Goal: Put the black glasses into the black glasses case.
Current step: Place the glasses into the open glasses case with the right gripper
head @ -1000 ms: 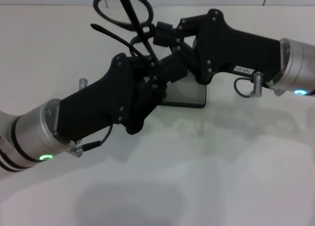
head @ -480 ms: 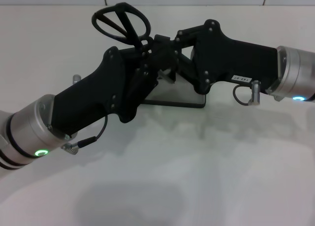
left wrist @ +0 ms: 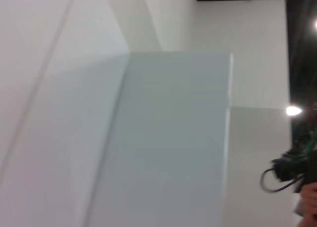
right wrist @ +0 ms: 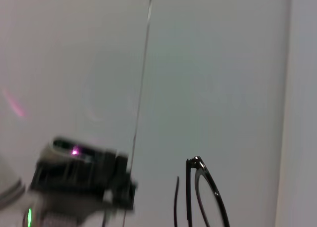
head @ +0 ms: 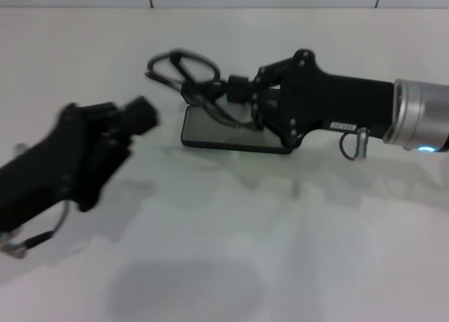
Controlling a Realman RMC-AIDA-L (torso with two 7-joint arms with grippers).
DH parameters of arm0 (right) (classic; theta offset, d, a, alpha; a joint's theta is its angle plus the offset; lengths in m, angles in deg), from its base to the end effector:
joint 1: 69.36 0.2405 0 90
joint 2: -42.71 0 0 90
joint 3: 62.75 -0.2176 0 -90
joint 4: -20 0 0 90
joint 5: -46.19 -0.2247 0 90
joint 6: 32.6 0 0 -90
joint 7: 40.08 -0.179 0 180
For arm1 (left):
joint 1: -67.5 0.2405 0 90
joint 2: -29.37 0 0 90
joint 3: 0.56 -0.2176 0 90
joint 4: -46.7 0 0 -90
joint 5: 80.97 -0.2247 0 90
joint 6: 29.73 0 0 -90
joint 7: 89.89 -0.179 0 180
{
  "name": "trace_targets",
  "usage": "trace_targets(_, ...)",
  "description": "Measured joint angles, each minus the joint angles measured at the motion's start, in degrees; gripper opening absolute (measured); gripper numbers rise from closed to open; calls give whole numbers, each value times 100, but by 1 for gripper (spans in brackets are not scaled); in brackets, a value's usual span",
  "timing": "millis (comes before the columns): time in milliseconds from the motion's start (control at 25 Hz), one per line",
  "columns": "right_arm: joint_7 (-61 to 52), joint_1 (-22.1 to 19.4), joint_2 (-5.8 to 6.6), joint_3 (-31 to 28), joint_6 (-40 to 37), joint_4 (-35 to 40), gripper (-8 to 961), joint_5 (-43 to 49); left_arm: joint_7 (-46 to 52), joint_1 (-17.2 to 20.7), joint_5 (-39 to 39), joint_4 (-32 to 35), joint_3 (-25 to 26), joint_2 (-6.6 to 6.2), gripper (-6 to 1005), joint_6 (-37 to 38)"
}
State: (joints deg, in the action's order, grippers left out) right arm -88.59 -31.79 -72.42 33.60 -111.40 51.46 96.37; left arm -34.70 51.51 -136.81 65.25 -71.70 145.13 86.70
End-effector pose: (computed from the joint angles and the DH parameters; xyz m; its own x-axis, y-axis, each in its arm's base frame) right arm 0.0880 0.3390 -0.0655 0.6851 0.1957 -0.7017 0.0375 -0.9714 -0.2343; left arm -0.2019 0.2319 0.0239 0.2857 0.0332 0.9577 0.3156 -0.9469 -0.0613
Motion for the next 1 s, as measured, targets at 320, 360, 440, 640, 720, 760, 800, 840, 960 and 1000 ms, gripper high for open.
trace_targets(320,-3406,-1094,-96,991,2992,4069,44,5091,86,525,315,189,297,-131,40,-3)
trace_targets(360,-3406,-1094,-96,991,2992,4069,44,5091,79,526,312,186,305,-131,40,-5)
trace_targets(440,-4064,-1081,-94,1395,3460,4336,44,5847,61,506,313,183,308,-131,40,-8)
trace_targets(640,-5071,-1062,-98,1995,4217,4528,45,7007,67,459,320,183,372,-133,40,-18)
trace_targets(720,-5508,-1060,-100,2125,4380,4565,45,7433,97,462,308,182,462,-133,40,-19)
trace_targets(760,-5742,-1060,-99,2169,4453,4574,45,7664,104,465,305,181,492,-133,40,-20)
trace_targets(800,-5875,-1060,-100,2207,4515,4575,45,7816,106,466,305,178,497,-133,40,-20)
trace_targets(840,-6050,-1060,-100,2265,4612,4568,46,8008,108,467,307,170,504,-133,40,-22)
trace_targets(960,-6259,-1065,-103,2378,4865,4515,46,8280,109,455,315,137,505,-133,40,-24)
trace_targets(1000,-6267,-1072,-103,2383,4900,4508,46,8305,109,443,318,129,505,-133,40,-27)
